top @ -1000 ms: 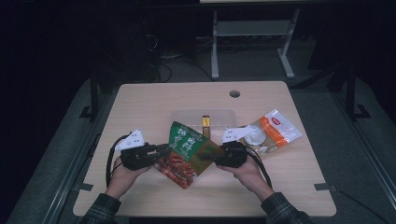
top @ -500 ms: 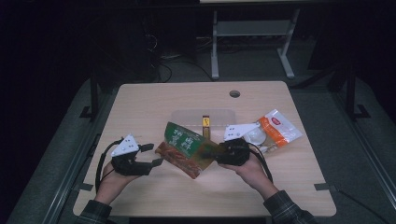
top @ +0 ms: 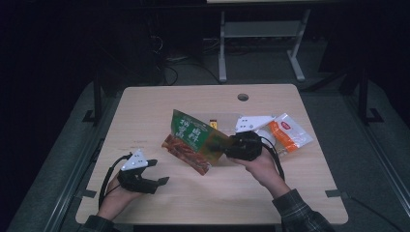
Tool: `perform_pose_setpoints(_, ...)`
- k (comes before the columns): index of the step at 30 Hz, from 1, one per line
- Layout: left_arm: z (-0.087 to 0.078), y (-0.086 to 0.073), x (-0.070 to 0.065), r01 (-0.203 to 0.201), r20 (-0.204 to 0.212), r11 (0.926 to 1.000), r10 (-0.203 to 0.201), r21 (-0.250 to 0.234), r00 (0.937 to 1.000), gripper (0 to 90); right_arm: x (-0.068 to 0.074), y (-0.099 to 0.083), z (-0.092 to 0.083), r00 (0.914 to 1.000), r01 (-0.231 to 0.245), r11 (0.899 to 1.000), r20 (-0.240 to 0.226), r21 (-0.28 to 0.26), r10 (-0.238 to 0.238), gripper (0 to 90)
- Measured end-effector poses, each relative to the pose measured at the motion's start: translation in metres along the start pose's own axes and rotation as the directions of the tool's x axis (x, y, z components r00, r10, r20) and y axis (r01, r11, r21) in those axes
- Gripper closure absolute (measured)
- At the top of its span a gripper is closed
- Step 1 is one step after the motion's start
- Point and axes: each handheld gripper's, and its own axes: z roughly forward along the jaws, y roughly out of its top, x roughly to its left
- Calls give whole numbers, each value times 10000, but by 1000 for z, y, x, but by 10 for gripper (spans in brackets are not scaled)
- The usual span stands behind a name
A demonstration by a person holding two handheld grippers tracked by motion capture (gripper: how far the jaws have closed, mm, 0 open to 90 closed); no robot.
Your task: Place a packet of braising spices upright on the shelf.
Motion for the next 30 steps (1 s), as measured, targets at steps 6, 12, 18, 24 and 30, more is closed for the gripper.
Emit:
perform_pose_setpoints(6, 4, -5, 6, -190, -323, 9990, 203, 402, 9993, 197, -5, 17, -8, 9986, -141, 9996, 502, -247, 153, 897)
perform_pose_setpoints(12, 5, -7, 7, -81, -343, 9993, 94, 362, 9994, 191, -11, 33, -12, 9923, -248, 9981, 1195, -563, 314, 897)
perform_pose_setpoints(18, 7, -8, 6, -133, -295, 9990, 145, 418, 9995, 189, -21, 40, -4, 9818, -321, 9961, 1839, -818, 467, 897)
perform_pose_setpoints(24, 7, -8, 6, -173, -290, 9989, 186, 434, 9994, 188, -30, 41, 2, 9717, -515, 9944, 2251, -925, 713, 897)
perform_pose_setpoints(30, 7, -8, 7, -255, -289, 9987, 267, 437, 9992, 185, -36, 40, 8, 9660, -676, 9928, 2424, -991, 899, 897)
